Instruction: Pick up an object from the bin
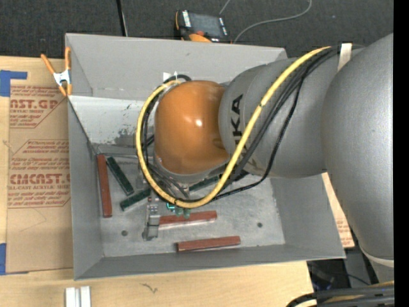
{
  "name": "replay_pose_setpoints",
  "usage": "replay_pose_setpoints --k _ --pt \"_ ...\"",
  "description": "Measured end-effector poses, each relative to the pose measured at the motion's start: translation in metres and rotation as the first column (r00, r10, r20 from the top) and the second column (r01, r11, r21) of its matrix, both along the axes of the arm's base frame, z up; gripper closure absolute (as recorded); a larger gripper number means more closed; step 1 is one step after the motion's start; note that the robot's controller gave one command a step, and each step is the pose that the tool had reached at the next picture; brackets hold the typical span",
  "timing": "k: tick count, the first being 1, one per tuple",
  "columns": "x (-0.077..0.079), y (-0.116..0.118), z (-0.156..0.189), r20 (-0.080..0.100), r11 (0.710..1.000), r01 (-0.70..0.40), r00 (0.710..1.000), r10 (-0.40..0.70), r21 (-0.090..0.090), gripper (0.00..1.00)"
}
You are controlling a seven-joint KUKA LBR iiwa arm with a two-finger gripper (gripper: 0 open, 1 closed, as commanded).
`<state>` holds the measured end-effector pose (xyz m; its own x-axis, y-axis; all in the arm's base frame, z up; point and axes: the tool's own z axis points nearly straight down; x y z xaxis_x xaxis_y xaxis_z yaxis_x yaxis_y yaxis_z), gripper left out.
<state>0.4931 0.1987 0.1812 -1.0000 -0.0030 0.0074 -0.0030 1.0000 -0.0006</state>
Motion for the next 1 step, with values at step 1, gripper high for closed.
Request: replay_pose_setpoints --k 1 --pt "0.0630 -0.0422 -0.1137 0.005 0.959 -0.283 0.959 0.283 0.001 0.00"
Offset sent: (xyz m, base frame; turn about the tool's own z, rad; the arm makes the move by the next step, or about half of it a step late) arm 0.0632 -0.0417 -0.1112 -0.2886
